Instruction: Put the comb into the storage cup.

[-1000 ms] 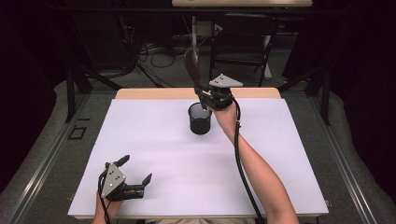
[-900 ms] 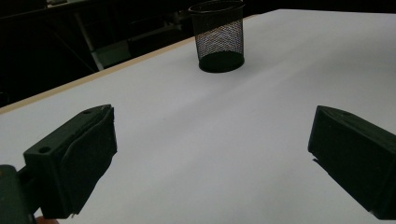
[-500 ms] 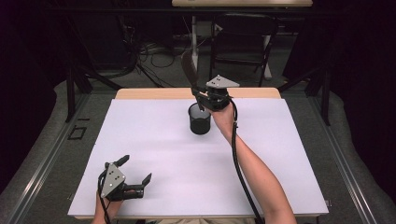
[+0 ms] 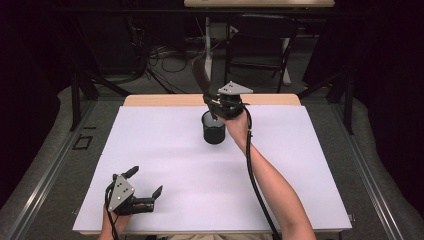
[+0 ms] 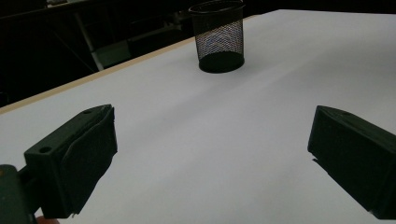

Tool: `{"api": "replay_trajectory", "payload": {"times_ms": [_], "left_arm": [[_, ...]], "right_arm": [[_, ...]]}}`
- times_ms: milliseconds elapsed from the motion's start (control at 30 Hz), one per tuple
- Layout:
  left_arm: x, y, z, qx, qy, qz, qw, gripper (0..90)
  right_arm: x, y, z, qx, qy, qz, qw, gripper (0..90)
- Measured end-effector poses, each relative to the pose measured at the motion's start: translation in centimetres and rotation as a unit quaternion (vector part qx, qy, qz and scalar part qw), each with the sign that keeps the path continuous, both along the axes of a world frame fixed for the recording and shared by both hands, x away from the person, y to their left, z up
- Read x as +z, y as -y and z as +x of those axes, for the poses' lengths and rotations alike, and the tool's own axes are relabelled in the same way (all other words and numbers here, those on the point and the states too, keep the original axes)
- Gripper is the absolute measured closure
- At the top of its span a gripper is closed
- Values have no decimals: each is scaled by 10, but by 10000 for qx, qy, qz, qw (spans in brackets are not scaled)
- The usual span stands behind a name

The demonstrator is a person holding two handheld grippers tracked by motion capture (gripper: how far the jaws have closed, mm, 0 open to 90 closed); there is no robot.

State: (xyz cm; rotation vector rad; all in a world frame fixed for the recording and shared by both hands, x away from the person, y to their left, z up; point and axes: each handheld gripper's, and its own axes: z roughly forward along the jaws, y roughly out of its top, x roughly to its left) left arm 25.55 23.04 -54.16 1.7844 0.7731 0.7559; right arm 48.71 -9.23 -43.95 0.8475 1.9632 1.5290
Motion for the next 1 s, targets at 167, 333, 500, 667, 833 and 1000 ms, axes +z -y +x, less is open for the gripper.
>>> {"api": "replay_trajectory", "payload": {"times_ms": [167,333,500,667,833,1000], "left_arm": [[0,0,0,-1,8,1,10000,14],[0,0,0,-6,-5,-5,10000,15],[0,0,0,-4,-5,-3,10000,16],[0,0,1,-12,-11,-5,10000,16],[0,0,0,-7,-10,5,10000,16],[0,-1,0,6,-8,1,10000,16]], "right_arm": [[-1,-1,1,19,-56,-35,10000,724],[-4,-2,3,12,-92,-78,9999,724],[-7,-3,4,18,-145,-103,9998,724],[-10,-3,6,17,-188,-99,9998,724],[-15,-3,6,18,-236,-119,9996,724],[-20,-4,7,22,-295,-151,9994,724]]}}
